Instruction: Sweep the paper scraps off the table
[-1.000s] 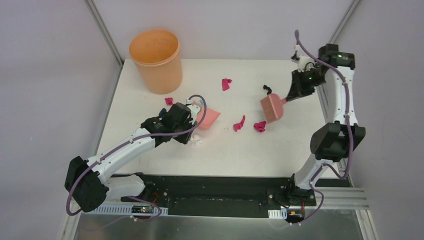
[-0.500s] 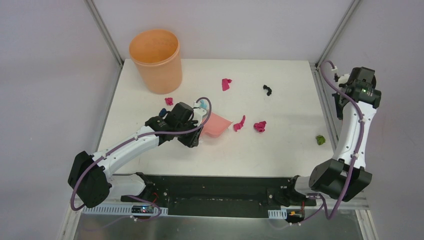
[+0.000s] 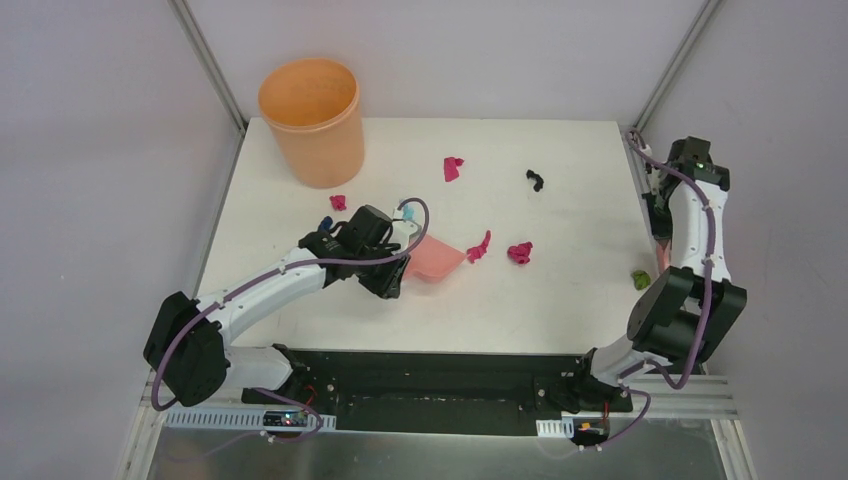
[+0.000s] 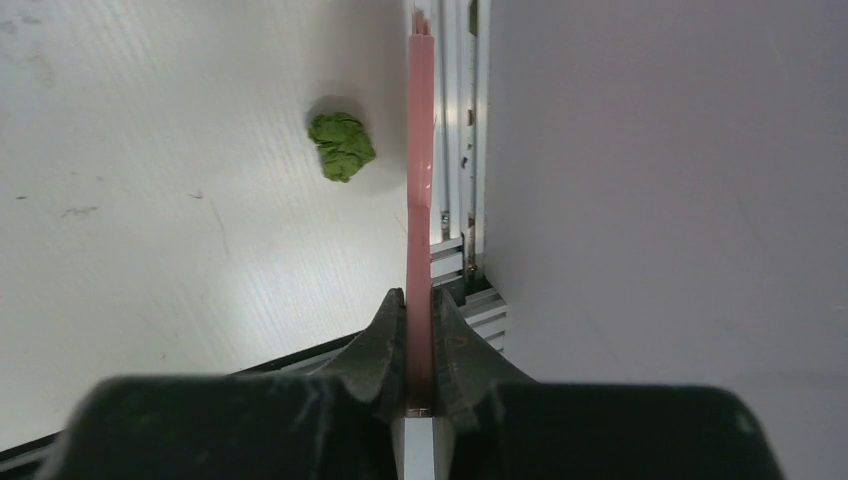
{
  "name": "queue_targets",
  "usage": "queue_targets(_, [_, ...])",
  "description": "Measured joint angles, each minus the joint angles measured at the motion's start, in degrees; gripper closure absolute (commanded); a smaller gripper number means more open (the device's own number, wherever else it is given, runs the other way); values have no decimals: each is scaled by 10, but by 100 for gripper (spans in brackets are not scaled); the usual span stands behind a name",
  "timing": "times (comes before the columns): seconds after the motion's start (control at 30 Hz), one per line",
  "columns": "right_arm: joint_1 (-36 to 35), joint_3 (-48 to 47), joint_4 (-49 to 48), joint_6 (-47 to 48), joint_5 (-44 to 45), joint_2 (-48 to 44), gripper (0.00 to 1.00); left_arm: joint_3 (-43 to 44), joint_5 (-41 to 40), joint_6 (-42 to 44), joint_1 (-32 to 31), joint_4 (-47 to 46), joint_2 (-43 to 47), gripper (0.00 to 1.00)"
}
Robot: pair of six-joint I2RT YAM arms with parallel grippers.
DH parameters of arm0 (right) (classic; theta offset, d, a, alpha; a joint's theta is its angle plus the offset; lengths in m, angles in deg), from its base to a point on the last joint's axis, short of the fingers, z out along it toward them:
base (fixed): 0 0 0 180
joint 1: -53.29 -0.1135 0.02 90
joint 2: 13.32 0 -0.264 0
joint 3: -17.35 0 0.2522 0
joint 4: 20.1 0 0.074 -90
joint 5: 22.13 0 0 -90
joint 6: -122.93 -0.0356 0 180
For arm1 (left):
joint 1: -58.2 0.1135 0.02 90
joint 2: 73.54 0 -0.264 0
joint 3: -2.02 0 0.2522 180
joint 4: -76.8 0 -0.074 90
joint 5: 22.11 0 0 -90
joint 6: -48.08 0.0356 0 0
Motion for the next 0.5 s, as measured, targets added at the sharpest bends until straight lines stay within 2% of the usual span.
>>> queue_targets(0.27, [-106,45,6,-59,-28,19,100,0,21,2,0,-2,14,100])
queue_targets(0.5, [-143,-24,30,-120,-148,68,100,0,33,2,0,-3,18,100])
